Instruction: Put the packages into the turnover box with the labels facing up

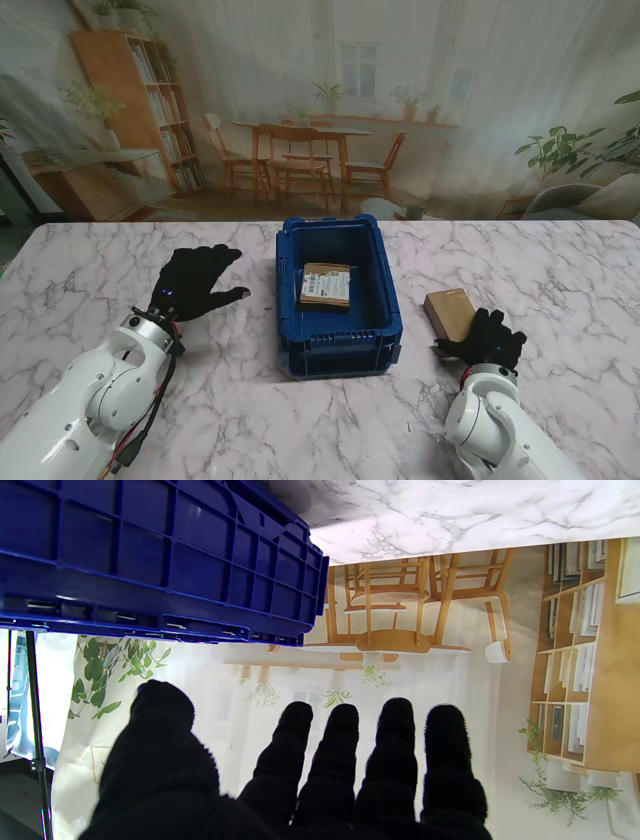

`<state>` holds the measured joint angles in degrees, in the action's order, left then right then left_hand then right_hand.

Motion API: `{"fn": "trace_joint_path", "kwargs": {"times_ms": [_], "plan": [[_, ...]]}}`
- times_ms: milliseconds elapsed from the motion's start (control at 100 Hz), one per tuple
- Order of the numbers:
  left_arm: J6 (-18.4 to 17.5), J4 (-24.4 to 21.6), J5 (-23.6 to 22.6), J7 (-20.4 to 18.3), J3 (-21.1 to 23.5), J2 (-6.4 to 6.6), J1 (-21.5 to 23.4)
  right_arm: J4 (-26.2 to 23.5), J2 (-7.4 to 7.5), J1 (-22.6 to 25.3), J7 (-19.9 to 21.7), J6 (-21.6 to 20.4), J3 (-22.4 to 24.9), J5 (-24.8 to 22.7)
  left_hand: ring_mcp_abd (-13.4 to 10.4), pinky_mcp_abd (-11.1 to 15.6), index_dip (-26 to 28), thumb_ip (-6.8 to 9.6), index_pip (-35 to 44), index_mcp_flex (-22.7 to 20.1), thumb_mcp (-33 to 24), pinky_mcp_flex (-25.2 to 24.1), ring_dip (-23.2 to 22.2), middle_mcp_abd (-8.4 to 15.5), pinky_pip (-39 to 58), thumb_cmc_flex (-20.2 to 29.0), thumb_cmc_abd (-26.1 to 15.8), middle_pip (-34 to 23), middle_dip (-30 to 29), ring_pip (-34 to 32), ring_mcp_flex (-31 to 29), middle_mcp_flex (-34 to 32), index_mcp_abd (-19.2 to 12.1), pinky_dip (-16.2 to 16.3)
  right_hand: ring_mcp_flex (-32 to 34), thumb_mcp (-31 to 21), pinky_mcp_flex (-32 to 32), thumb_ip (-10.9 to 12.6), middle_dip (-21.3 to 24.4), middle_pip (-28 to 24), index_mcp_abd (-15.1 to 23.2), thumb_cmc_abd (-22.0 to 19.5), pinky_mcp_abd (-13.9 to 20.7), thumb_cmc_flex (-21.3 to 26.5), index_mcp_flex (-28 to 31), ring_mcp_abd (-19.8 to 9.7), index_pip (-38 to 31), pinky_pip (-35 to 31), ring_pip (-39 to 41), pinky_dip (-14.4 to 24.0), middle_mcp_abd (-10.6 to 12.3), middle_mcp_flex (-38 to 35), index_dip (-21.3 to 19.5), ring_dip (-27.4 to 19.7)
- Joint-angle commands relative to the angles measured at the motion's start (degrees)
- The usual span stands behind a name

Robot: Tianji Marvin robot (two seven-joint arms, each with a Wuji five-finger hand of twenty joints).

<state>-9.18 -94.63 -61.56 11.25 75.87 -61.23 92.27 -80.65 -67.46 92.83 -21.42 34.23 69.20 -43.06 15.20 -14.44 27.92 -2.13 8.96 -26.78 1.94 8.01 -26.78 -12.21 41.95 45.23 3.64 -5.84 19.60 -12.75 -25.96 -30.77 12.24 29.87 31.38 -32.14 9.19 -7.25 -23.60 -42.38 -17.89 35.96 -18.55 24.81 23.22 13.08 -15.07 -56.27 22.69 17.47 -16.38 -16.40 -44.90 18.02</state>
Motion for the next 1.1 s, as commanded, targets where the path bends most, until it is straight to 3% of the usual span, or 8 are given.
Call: {"fn": "trace_joint_path", "kwargs": {"times_ms": [0, 90, 200, 270, 430, 550, 750, 1090], "plan": [[-0.3, 0.1, 0.2, -1.1, -0.1, 0.10, -0.2, -0.1, -0.38, 0.1, 0.1, 0.2, 0.0, 0.9, -0.4, -1.5, 0.7, 1.28, 0.0, -1.0, -0.2, -0.9, -0.3, 0.7, -0.9, 1.3, -2.6, -0.6, 0.5, 0.2, -0.4, -0.6, -0.4, 1.2, 2.0, -10.5, 0.6, 1.3, -1.5, -2.9, 3.6, -0.4, 1.0, 2.2, 4.0, -0.2, -9.4, -2.0, 3.2, -0.9, 0.8, -2.0, -3.3, 1.6], [-0.7, 0.1, 0.4, -1.4, 0.1, 0.11, -0.3, -0.1, -0.75, 0.0, -1.1, 0.5, 0.0, 1.3, -0.4, -1.5, 0.7, 1.28, 0.0, -0.9, -0.2, -0.8, -0.3, 0.8, -0.9, 1.2, -2.7, -0.6, 0.5, 0.2, -0.5, -0.6, -0.5, 1.2, 2.6, -17.3, 0.8, 1.1, -1.9, -3.6, 5.0, -4.2, 1.0, 4.4, 3.4, 0.0, -18.4, -2.8, 2.9, -0.7, 1.5, -4.9, -3.1, 1.4], [-0.9, 0.4, 1.7, -2.2, 0.0, 0.03, -0.9, -0.5, -1.13, 0.3, -2.5, 0.7, 0.4, 1.7, -0.5, -1.6, 0.7, 1.27, 0.0, -0.9, -0.2, -0.8, -0.3, 0.8, -0.9, 1.1, -2.7, -0.6, 0.5, 0.2, -0.5, -0.6, -0.5, 1.2, 5.1, -19.5, 2.5, 1.8, -1.9, -4.3, 6.5, -8.2, 0.3, 9.1, 2.8, 0.7, -31.0, -3.5, 2.2, -0.3, 2.1, -9.0, 3.4, 0.8], [-1.0, 0.8, 2.6, -3.0, -0.2, 0.00, -1.4, -1.1, -1.39, 0.7, -3.3, 0.4, 1.2, 2.3, -0.5, -1.7, 0.7, 1.30, 0.0, -0.9, -0.2, -0.9, -0.3, 0.8, -1.0, 1.2, -2.6, -0.6, 0.5, 0.2, -0.5, -0.5, -0.5, 1.2, 8.3, -18.9, 4.9, -2.1, -2.4, -5.2, 7.8, -8.3, -0.4, 12.5, 2.1, 0.9, -38.3, -4.6, 2.6, 0.2, 2.6, -12.6, 12.1, 0.9], [-1.2, 1.5, 5.8, -5.3, -0.8, -0.13, -3.0, -3.3, -1.36, 2.1, -4.1, -1.4, 2.9, 2.0, -0.5, -1.7, 0.7, 1.31, 0.1, -1.0, -0.2, -0.9, -0.2, 0.9, -1.1, 1.3, -2.6, -0.7, 0.6, 0.3, -0.6, -0.7, -0.6, 1.1, 15.2, -18.5, 10.2, -4.6, -3.2, -7.1, 8.5, -7.1, -1.3, 16.3, 3.3, 1.0, -44.6, -6.9, 4.5, 1.1, 2.2, -20.0, 17.9, 1.5], [-1.2, 1.9, 8.2, -6.5, -1.3, -0.32, -4.2, -5.0, -1.29, 3.0, -4.5, -2.7, 4.1, 1.6, -0.5, -1.8, 0.8, 1.32, 0.1, -1.1, -0.2, -0.9, -0.2, 1.0, -1.2, 1.3, -2.6, -0.7, 0.6, 0.3, -0.7, -0.9, -0.6, 1.2, 20.4, -18.6, 14.8, -5.3, -3.6, -7.7, 9.6, -6.0, -2.6, 18.4, 4.8, 0.8, -48.1, -9.3, 6.1, 1.8, 2.5, -24.9, 20.2, 2.2], [-2.6, 1.4, 14.3, -9.8, -1.1, -0.60, -5.7, -9.7, -1.19, 5.2, -4.8, -6.7, 7.0, 2.2, -0.5, -2.2, 0.8, 1.32, 0.2, -1.4, -0.2, -1.3, -0.2, 0.9, -1.7, 1.4, -2.1, -0.8, 0.6, 0.4, -0.8, -1.1, -0.7, 1.0, 24.6, -21.6, 19.0, -3.8, -3.6, -7.4, 13.4, -3.4, -2.5, 18.9, 6.3, -0.3, -50.6, -11.4, 7.1, 2.1, 4.2, -29.1, 20.3, 3.0], [-5.2, -0.3, 15.7, -12.0, -0.5, -0.44, -7.4, -20.9, 0.13, 9.8, -0.2, -12.4, 11.3, -0.1, -1.1, -2.6, 0.6, 1.38, -0.3, -0.4, -0.3, -1.6, 0.0, 1.4, -3.0, 1.8, -1.6, -0.4, 0.4, 0.7, -0.7, -0.4, -1.2, 0.6, 26.5, -22.6, 21.3, -3.9, -4.1, -7.5, 13.8, -2.9, -3.1, 19.5, 6.9, -0.2, -51.3, -12.8, 8.1, 2.3, 4.0, -30.2, 20.6, 3.9]]}}
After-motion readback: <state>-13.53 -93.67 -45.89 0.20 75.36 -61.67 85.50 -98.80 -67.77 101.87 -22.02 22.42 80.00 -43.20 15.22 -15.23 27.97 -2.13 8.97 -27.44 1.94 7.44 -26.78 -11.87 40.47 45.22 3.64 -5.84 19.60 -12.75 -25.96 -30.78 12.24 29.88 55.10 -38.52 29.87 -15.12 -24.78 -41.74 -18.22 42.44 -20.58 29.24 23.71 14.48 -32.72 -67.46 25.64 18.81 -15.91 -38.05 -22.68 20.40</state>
